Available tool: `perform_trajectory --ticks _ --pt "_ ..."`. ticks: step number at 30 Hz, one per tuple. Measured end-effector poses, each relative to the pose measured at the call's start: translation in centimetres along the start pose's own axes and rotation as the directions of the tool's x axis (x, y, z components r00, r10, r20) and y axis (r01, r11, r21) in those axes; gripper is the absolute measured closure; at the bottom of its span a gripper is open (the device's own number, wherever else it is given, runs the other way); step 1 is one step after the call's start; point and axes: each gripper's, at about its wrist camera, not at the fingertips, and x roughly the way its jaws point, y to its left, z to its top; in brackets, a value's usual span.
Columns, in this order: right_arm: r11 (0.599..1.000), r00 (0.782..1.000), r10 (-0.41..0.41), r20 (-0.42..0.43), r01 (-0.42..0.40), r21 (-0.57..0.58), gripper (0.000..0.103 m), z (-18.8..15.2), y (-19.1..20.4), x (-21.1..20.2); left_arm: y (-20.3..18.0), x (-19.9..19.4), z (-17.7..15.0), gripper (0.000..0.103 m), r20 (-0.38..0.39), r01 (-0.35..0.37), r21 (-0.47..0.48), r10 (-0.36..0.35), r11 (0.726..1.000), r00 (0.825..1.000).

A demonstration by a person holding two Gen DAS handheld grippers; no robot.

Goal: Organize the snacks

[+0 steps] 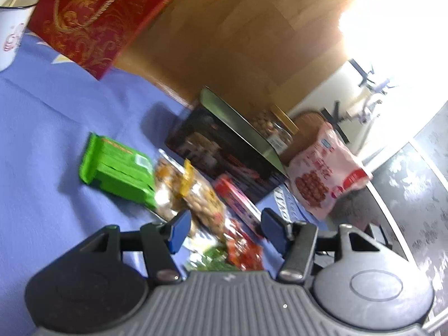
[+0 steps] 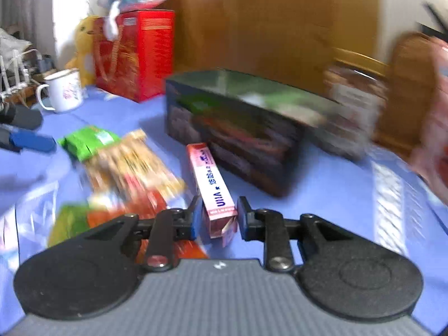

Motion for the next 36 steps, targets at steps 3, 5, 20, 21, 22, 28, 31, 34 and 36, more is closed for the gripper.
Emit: perform_trajectory --ticks 3,5,20,21,22,28,31,34,36 --pt "0.986 1.0 0.004 -0.016 -0.001 0.166 0.078 -2.2 -2.9 -4.0 -1.2 0.2 -0.9 0.042 -0.028 0.028 0.037 -0.027 0.999 0.999" --pt "0.962 0.999 0.039 -0.013 -0.034 0.27 0.078 -3.3 -4.0 -6.3 -1.9 0.5 -1.5 0.039 -0.044 0.041 0.054 -0.039 0.998 0.998" --pt "0.982 0.981 0.175 -0.083 -0.18 -0.056 0.078 -9.4 2.0 -13.0 -4.1 1.5 -5.3 0.039 -0.161 0.075 0.126 -0.054 0.989 0.985" --pt "0.977 0.979 0.184 -0.086 -0.192 -0.095 0.078 -9.5 2.2 -13.2 -4.1 1.7 -5.4 0.039 -0.166 0.074 0.125 -0.053 0.989 0.985" --pt "0.969 0.977 0.193 -0.088 -0.204 -0.14 0.078 -9.5 2.6 -13.3 -4.0 1.8 -5.6 0.039 -0.17 0.072 0.123 -0.05 0.99 0.984" --pt "0.913 0.964 0.256 -0.079 -0.268 -0.306 0.078 -7.9 5.3 -10.8 -3.7 1.7 -5.5 0.035 -0.166 0.042 0.118 -0.022 0.992 0.986" --pt "0.87 0.954 0.291 -0.077 -0.297 -0.394 0.078 -7.1 6.8 -9.5 -3.2 1.1 -5.3 0.034 -0.147 0.022 0.111 -0.005 0.994 0.989" --pt "0.835 0.955 0.291 -0.063 -0.285 -0.471 0.078 -6.6 7.6 -8.4 -2.6 0.6 -5.1 0.034 -0.131 0.003 0.096 0.01 0.995 0.991" --pt "0.836 0.966 0.256 -0.04 -0.242 -0.492 0.076 -6.3 7.5 -7.8 -2.2 0.5 -4.9 0.034 -0.125 -0.007 0.083 0.018 0.997 0.992"
